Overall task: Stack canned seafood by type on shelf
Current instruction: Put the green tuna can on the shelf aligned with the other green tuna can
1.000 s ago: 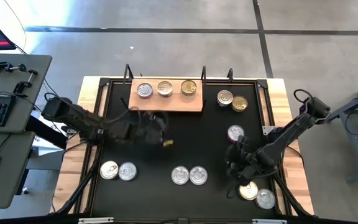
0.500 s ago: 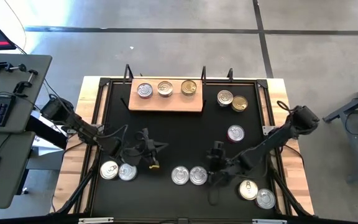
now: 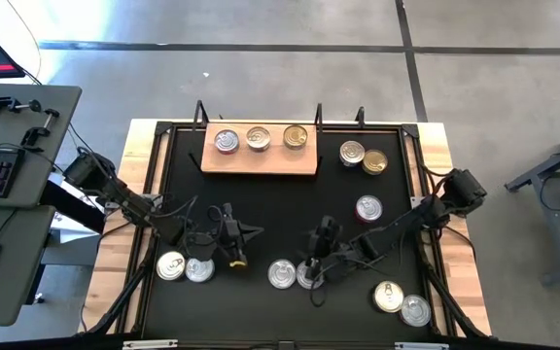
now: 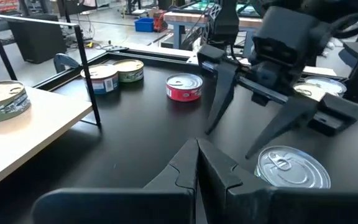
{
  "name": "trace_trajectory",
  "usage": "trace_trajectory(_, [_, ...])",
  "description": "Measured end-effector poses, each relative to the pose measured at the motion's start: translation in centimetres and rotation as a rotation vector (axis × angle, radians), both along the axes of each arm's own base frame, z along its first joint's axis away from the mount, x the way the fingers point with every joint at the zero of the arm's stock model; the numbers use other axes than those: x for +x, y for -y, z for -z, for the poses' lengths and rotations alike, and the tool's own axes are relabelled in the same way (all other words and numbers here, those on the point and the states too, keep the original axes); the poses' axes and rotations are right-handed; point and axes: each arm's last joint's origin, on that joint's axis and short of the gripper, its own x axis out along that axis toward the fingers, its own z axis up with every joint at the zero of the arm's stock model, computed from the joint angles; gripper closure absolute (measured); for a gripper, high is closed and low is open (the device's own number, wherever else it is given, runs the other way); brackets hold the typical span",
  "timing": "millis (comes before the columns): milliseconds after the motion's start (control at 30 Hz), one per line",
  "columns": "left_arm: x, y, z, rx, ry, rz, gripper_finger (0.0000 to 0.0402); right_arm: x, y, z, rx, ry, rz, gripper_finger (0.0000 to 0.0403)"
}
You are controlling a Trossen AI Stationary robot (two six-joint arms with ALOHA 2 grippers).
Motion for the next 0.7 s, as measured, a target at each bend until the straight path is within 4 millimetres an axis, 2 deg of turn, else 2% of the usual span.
trace_trajectory(233, [0.4, -0.9, 0.1, 0.050, -0.023, -0.022, 0.0401, -0.2, -0.5, -0.1, -0.012, -0.001, -0.031, 0.0171])
trace_trajectory(467, [1.3, -2.6, -0.6, 0.137, -0.009, -0.066, 0.0401, 0.1, -0.1, -0.1, 0.014, 0.023, 0.012, 0.0171])
trace_trajectory(700, [1.5, -3.4, -0.6, 0.094, 0.011, -0.105, 0.0401, 0.0, -0.1, -0.1, 0.030, 0.026, 0.014, 0.0171])
